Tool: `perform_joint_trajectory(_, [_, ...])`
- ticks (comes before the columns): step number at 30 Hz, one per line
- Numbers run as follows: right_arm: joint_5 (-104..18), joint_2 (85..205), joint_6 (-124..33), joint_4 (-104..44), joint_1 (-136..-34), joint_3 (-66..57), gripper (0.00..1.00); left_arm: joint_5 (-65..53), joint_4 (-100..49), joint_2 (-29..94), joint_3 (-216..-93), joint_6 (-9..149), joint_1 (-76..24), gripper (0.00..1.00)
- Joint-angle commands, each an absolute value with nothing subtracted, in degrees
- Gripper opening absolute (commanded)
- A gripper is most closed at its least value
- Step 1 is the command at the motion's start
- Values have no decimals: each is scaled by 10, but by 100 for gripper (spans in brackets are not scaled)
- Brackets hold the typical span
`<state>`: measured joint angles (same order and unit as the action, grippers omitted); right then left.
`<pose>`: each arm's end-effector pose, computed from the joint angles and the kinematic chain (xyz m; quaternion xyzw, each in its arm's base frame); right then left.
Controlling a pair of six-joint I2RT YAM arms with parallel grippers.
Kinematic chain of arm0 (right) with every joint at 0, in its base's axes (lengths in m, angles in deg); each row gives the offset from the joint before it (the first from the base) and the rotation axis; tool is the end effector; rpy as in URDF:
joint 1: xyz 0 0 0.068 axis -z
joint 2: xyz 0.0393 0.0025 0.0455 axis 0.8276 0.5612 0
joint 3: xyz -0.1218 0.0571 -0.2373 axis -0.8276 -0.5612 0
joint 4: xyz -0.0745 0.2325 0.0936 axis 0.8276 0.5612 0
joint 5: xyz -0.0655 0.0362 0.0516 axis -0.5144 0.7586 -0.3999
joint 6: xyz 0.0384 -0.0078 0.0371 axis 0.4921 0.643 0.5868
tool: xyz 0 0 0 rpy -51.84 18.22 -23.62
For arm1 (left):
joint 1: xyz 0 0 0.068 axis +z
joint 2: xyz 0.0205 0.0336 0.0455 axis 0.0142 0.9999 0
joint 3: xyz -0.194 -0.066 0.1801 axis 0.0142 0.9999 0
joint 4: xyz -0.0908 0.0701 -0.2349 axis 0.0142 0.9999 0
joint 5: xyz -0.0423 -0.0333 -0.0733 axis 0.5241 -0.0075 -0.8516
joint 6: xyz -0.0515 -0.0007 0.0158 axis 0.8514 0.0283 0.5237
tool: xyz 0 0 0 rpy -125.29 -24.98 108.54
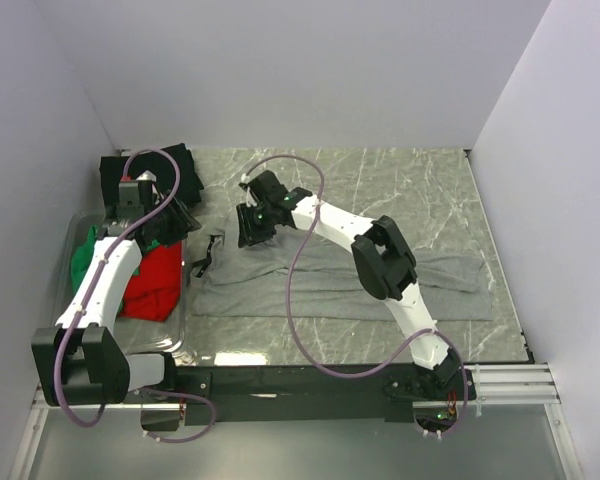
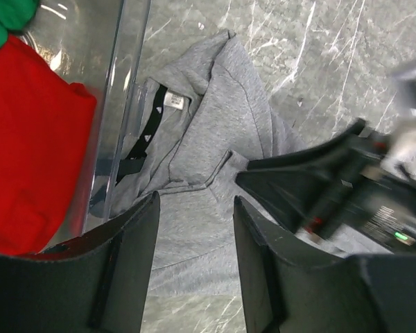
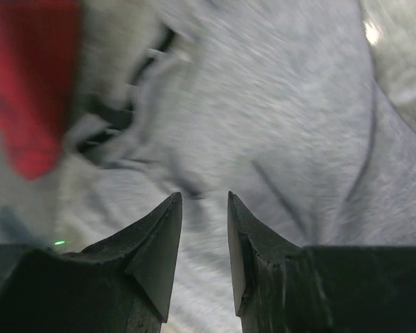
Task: Fold and stack the t-shirts
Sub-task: Fold the tshirt
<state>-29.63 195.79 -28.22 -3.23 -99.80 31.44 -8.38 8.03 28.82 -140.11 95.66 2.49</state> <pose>0.3650 0.3693 0.2042 -0.2217 0.8923 0.3372 0.2022 0.2669 0.0013 0.2869 -0.2696 0.8806 -0.1968 0.3362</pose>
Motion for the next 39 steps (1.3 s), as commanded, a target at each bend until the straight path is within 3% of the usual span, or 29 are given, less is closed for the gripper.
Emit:
perform_joint_trajectory(1, [-338, 1973, -312, -11, -1009, 346, 40, -90, 82, 259, -1392, 943, 21, 52])
perform_joint_trajectory(19, [-404, 2022, -329, 18, -1020, 410, 41, -91, 77, 225, -1376, 941, 11, 52])
perform_joint_trajectory(33, [-432, 2032, -349, 29, -1031, 387, 41, -96, 73, 220, -1367, 942, 12, 53])
perform_joint_trajectory(39, [-442, 2030, -349, 37, -1032, 385, 25, -94, 75, 218, -1365, 941, 12, 53])
